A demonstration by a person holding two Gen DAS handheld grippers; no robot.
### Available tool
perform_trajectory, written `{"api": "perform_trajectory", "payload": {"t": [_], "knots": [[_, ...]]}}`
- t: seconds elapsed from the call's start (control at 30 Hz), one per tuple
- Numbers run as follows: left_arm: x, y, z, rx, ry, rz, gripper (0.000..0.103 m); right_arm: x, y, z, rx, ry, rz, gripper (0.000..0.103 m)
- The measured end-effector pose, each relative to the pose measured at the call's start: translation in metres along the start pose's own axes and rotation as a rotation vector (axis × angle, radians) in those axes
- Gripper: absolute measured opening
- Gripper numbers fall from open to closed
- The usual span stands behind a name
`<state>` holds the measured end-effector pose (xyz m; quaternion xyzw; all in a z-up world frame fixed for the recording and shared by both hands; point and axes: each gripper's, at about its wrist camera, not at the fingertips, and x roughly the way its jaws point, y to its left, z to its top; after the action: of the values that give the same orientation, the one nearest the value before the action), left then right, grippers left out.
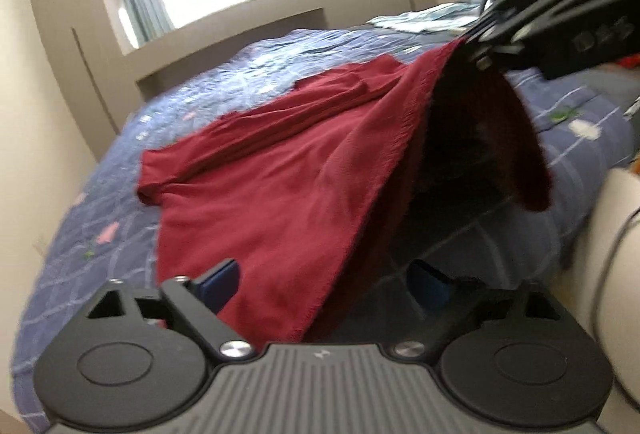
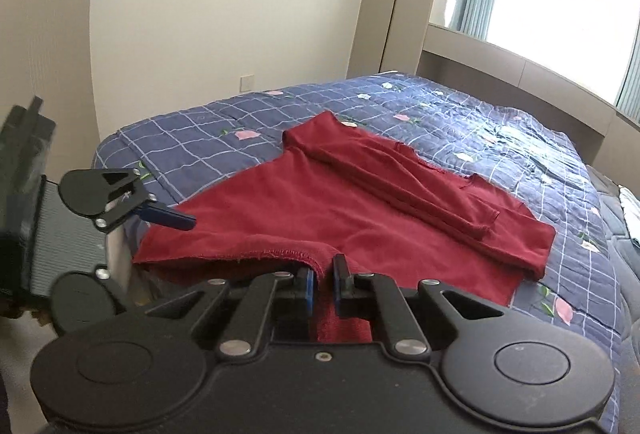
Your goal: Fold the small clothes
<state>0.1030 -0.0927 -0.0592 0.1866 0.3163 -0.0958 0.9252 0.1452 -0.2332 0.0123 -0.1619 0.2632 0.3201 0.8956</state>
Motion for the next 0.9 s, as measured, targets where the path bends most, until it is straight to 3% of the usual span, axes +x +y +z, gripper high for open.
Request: {"api": "perform_trajectory", "payload": {"t": [0.07, 0.17, 0.23, 0.3, 0.5, 0.73, 0.9], "knots": [[0.001, -0.002, -0.003, 0.028, 0.005, 0.051, 0.080, -0.003, 0.000, -0.003, -0.003, -0.001, -0.003, 0.009], [0.001, -0.002, -0.010, 0.086, 0.012, 0.126, 0.057, -0.006, 0.002, -0.009, -0.005, -0.002, -0.009, 0.009], [0.000, 0.000, -0.016, 0.121, 0.013, 0.161, 0.032, -0.007, 0.003, -0.013, -0.006, -0.002, -0.015, 0.009], [-0.003, 0.003, -0.021, 0.170, 0.004, 0.177, 0.022, -0.008, 0.006, -0.017, -0.015, -0.001, -0.024, 0.009], [-0.011, 0.001, -0.037, 0.351, -0.024, 0.225, 0.021, -0.001, 0.026, -0.043, -0.115, 0.024, -0.092, 0.009], [-0.008, 0.002, -0.047, 0.433, 0.012, 0.216, 0.020, 0.014, 0.041, -0.091, -0.274, 0.099, -0.219, 0.015], [-0.010, 0.009, -0.053, 0.451, 0.041, 0.195, 0.016, 0.013, 0.041, -0.105, -0.297, 0.107, -0.240, 0.015]]}}
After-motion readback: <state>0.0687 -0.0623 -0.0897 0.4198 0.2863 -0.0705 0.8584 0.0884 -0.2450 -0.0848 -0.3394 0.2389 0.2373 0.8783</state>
